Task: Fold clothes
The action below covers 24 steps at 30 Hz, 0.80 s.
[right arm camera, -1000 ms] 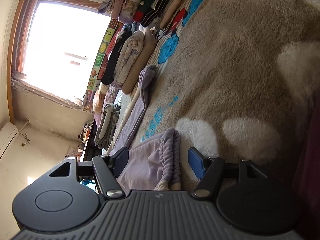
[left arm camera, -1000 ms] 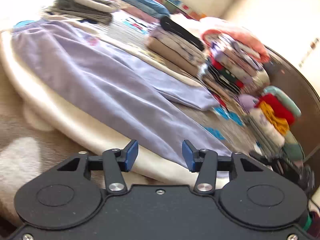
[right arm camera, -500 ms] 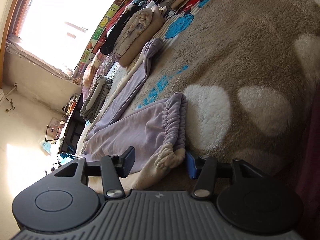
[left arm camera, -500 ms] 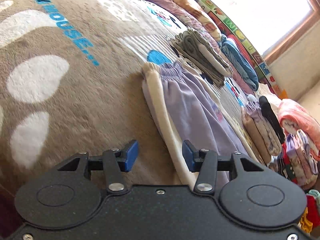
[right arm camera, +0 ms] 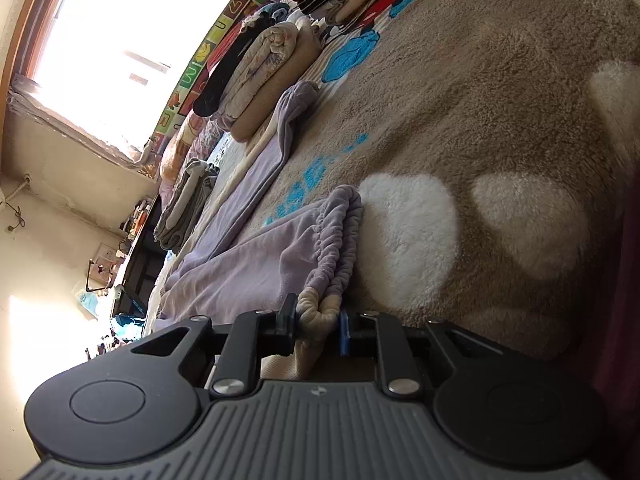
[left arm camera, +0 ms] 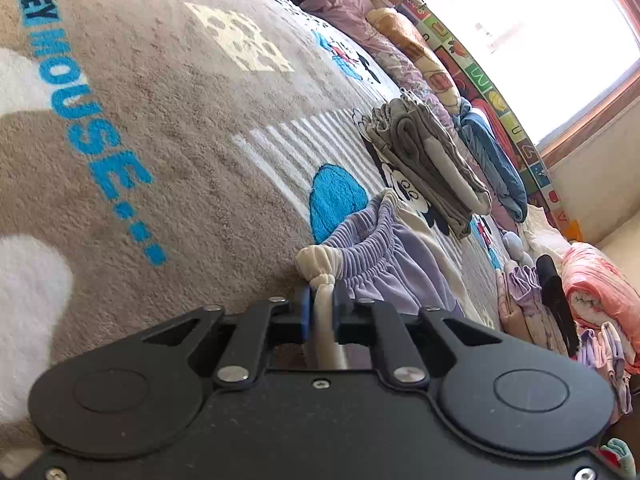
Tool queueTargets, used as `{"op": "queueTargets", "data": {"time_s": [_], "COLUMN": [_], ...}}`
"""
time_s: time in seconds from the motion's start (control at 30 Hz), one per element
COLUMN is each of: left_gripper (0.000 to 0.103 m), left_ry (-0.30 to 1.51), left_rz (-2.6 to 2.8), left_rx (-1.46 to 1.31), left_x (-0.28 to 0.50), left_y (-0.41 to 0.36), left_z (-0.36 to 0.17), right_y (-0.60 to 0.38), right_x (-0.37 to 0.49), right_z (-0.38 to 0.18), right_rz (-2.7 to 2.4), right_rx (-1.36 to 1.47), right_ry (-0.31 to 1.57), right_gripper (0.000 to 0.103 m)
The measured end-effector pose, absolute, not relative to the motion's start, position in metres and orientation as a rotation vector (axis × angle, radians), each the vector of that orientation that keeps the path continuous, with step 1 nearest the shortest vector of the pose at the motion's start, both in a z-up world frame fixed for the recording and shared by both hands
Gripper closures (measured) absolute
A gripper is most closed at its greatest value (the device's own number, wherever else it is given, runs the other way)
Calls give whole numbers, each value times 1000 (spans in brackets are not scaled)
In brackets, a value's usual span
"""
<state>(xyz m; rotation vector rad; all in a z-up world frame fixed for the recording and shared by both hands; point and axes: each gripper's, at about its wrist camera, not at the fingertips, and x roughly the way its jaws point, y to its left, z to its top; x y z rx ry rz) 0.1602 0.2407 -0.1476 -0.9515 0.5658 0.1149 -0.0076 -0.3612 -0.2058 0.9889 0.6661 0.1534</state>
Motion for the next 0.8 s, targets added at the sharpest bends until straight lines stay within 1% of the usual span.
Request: {"op": "queueTargets", "data": {"time_s": [0.03,0.1,0.23,0.3,0.4,0.47,0.5,0.6,0.8], "left_gripper": [95,95,95,96,95,94,92,92,92], "left_ry": [526,488,510,478,490,546,549,550,547], "left_rz": [94,101,124,60,40,59,65,78,53], "left_rx": [-1036,-1090,-1166,-1159,-1119,-1123,-1114,-1050,-1072], "left_x": [147,128,114,110,106,108,109,110,106], "left_y": [251,262,273,274,273,274,273,267,268], "left_z": [-149,-153,-185,-176,-169,-179,-181,-175,-175], "right_y": [-362,-363,-366,-368,-371,-372,-372,-368,-369], "right_x": [-7,-6,-3,-3,-7,-7,-7,-11,-29], "right_z": [-205,-204,-202,-200,-189,-190,-192,-193,-171], "right_rz": [155,157,162,165,168,144,131,112,115], "right_rx": [992,998,1009,1015,1012,995,988,950,922], "right_ry": [664,661,653,645,606,629,648,680,584], "right_gripper": [84,85,85,86,86,86,86,86,87]}}
